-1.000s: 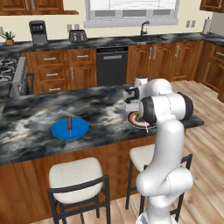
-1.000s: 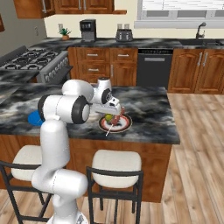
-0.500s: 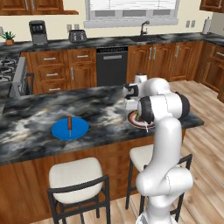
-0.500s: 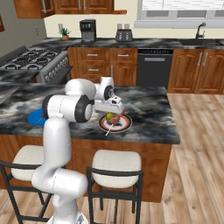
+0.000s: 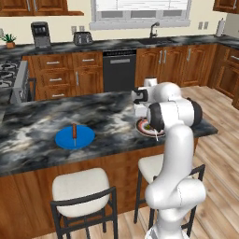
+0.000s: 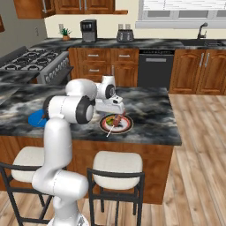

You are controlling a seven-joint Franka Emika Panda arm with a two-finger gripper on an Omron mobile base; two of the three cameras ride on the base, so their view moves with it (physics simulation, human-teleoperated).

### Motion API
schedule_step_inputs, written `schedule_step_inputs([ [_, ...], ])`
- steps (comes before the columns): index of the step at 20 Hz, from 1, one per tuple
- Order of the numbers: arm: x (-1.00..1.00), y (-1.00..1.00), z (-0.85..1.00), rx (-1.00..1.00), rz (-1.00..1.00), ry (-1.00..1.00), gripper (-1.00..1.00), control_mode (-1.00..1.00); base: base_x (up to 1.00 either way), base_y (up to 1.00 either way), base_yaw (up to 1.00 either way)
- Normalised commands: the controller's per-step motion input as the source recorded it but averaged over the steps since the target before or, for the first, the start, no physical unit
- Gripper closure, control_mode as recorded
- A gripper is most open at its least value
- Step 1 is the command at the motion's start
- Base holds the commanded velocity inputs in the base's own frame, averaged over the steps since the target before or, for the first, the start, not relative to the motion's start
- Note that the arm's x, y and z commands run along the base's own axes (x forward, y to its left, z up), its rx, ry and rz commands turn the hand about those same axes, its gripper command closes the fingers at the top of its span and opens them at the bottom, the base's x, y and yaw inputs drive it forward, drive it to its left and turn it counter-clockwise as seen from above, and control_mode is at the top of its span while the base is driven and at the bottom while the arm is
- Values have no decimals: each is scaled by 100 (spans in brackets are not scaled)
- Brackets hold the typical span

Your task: Pick up the banana and pear from the fridge and place one fruit on each plate on the dining counter.

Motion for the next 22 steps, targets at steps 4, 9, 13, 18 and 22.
schedule_step_inputs([
  [4, -8, 0, 2, 0, 0, 0, -100, -100, 0, 0, 0],
  [9, 0, 0, 1, 0, 0, 0, -100, -100, 0, 0, 0],
  [13, -38, -7, 54, 3, 0, 0, -100, -100, 0, 0, 0],
  [18, -96, -10, 53, 2, 0, -2, -100, -100, 0, 0, 0],
  [22, -98, -7, 0, -2, 6, -4, -100, -100, 0, 0, 0],
])
